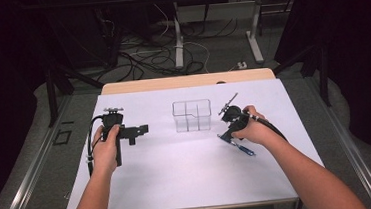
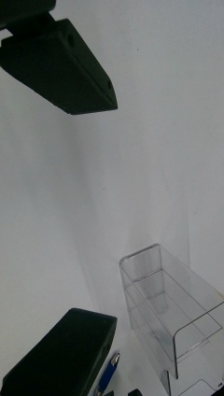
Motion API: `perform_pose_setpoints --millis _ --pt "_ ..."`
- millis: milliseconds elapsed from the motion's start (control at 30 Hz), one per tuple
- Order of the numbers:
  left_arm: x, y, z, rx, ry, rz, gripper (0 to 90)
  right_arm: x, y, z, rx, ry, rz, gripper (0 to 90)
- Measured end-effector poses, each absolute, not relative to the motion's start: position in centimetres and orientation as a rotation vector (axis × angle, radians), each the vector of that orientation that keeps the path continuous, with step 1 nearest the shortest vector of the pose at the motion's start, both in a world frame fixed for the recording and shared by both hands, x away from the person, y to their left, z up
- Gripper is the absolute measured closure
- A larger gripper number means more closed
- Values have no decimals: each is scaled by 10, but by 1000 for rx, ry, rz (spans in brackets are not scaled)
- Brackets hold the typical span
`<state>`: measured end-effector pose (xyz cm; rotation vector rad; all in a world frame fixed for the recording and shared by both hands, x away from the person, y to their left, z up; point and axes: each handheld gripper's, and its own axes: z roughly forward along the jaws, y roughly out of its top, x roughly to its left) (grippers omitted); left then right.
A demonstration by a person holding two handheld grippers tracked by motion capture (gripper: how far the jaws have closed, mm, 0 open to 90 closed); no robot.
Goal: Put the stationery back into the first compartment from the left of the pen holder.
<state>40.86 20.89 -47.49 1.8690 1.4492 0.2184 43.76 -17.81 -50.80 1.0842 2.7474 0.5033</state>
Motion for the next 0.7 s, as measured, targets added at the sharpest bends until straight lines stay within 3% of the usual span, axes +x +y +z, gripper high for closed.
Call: perform_pose_setpoints --millis 700 --pt "408 206 -477 1874 1448 214 5 444 -168 -524 998 2842 348 687"
